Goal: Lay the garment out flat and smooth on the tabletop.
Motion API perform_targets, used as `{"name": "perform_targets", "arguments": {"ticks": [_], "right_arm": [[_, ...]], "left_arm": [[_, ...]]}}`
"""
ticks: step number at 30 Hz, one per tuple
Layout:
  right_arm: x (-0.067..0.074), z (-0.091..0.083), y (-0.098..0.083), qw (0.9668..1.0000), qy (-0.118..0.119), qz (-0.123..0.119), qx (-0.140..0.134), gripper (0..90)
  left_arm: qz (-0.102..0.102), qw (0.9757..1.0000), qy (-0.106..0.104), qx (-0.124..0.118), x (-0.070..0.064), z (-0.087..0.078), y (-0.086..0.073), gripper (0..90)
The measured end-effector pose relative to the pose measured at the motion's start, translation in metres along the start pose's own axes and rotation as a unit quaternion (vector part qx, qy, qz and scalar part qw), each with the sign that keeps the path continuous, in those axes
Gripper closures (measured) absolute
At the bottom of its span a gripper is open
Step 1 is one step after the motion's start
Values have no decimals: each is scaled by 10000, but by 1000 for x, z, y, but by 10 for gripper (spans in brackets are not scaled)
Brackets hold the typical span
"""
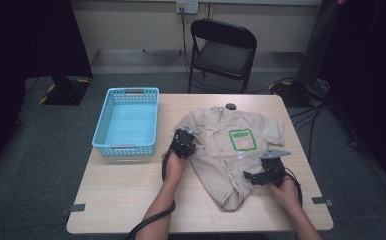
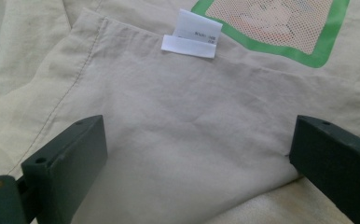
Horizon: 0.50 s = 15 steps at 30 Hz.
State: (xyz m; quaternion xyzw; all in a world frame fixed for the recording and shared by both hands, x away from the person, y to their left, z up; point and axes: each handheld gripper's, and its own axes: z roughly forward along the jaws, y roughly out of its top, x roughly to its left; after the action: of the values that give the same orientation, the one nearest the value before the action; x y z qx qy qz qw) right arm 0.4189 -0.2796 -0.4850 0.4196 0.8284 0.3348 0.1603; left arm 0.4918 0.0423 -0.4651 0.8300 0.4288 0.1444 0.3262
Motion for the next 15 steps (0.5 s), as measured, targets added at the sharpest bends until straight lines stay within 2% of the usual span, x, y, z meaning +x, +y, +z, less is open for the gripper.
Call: {"name": "perform_targets", "arguments": {"ticks": [7,15], "right_arm": [[0,0,0,10000,-1,-1,0,33],[0,0,0,10000,-2,-1,0,33]], "left_arm": [[-16,9999,51,-139,4,-13,6,890],[-20,9998,103,-188,7,-23,11,892]]}}
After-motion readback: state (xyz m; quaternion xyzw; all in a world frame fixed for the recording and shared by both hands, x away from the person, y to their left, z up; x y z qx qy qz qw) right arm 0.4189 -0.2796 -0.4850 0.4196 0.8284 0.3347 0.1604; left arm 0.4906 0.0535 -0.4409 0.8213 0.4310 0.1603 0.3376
